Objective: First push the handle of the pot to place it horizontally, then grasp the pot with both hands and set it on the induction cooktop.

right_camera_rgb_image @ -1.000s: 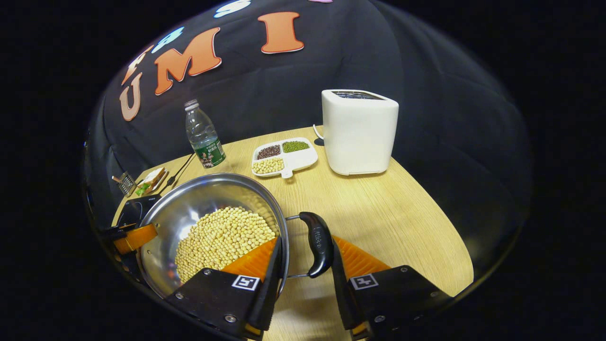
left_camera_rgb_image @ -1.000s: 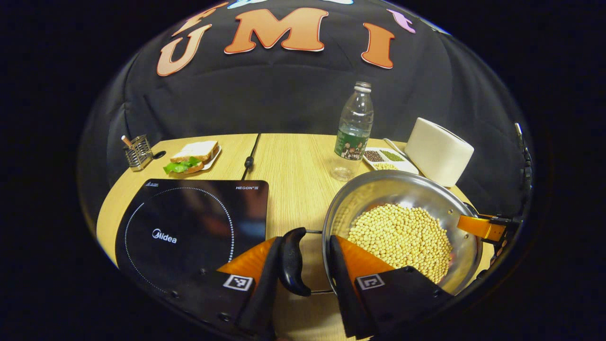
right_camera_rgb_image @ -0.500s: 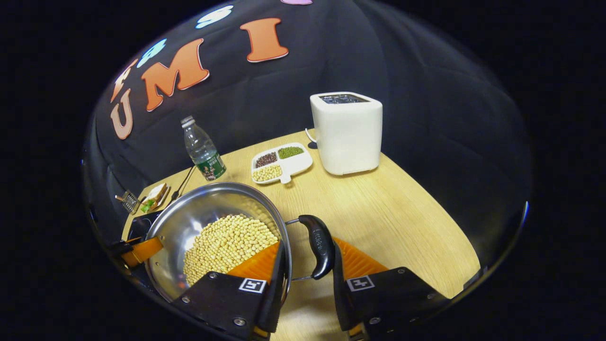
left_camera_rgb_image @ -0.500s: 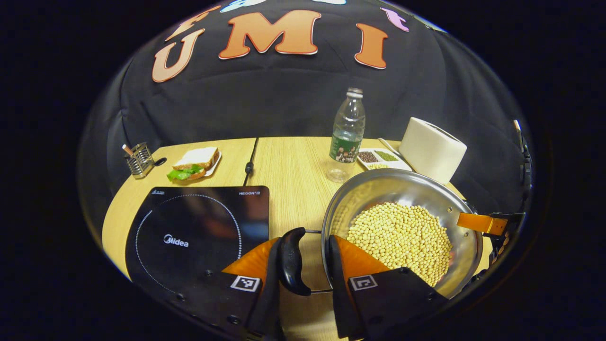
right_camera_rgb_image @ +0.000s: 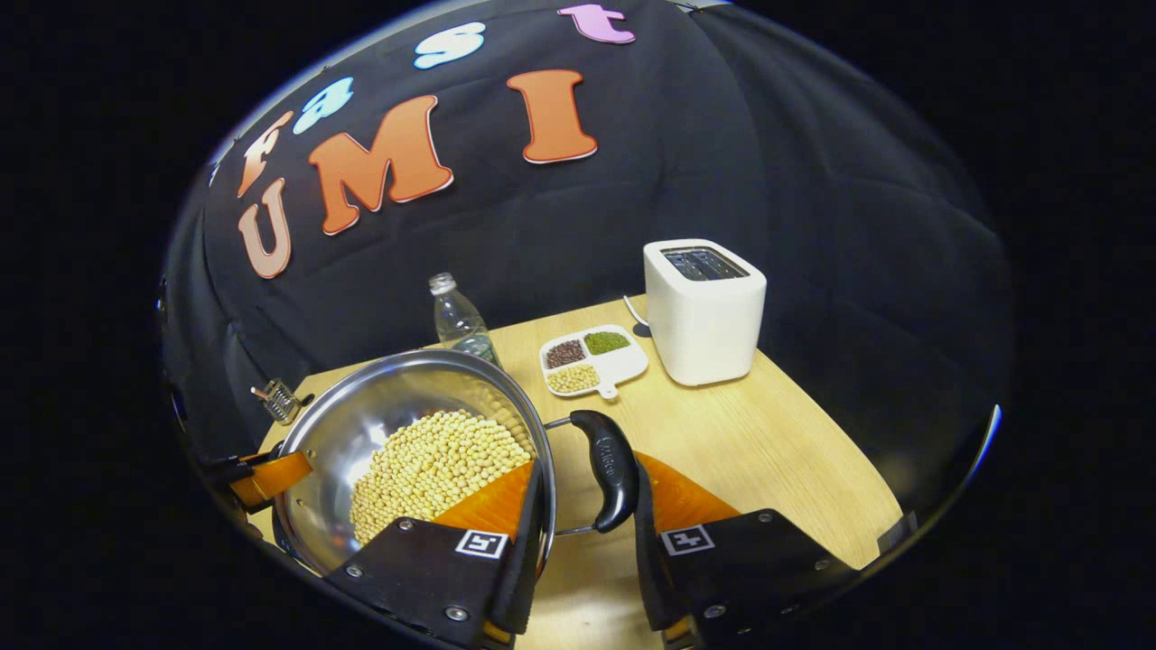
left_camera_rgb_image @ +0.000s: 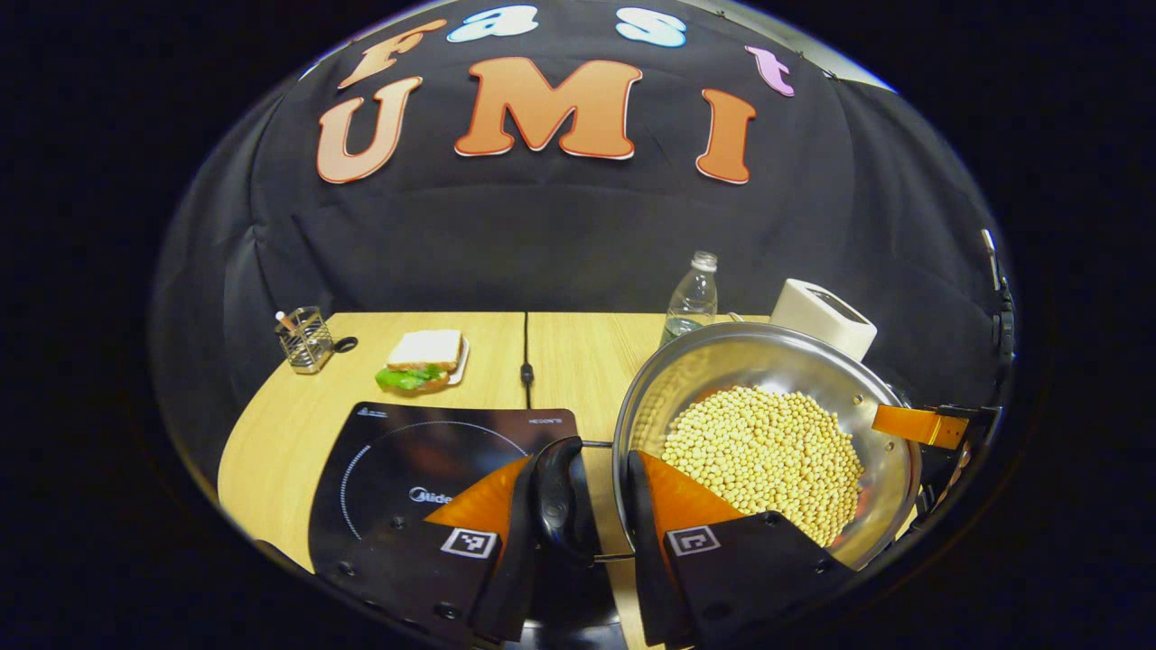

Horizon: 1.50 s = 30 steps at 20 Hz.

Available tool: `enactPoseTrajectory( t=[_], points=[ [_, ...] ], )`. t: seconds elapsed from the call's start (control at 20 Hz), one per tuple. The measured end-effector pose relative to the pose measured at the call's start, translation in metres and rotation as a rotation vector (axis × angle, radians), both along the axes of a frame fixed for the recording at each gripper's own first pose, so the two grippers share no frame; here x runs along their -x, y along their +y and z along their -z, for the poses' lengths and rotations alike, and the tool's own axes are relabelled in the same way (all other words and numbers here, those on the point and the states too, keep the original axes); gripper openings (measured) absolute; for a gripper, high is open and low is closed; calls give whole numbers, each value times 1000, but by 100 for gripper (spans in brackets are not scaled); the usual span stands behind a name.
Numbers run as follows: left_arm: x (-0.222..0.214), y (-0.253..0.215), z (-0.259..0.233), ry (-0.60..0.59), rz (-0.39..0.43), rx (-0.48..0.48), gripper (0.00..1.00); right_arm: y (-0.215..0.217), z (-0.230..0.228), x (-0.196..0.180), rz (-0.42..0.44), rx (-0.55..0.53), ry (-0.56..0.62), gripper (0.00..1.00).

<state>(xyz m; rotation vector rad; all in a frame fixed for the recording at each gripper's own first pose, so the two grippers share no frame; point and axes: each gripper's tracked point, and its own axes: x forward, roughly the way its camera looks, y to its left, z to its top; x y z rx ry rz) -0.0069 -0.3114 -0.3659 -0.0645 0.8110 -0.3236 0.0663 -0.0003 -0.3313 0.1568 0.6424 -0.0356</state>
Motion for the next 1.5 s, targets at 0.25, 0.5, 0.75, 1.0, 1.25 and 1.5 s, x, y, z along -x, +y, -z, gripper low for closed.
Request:
enactPoseTrajectory(
  t=[0.25, 0.5, 0.75, 1.0, 1.25, 1.5],
  points=[
    [-8, 56, -19, -12, -47, 1, 51, 50, -25, 1, -44, 4, -27, 47],
    [-15, 117, -23, -11, -96, -13, 53, 107, -32, -1, -97, -4, -28, 47],
    [-20, 170, -17, 0, -142, -31, 51, 159, -27, -3, -147, -7, -12, 47],
    [-24, 216, -3, 15, -169, -53, 54, 204, -15, 1, -178, -22, 11, 48],
    [-21, 248, 19, 48, -187, -57, 51, 235, 5, 4, -193, -21, 41, 47],
    [-20, 262, 46, 85, -191, -51, 51, 252, 28, 6, -199, -9, 76, 47]
  ],
)
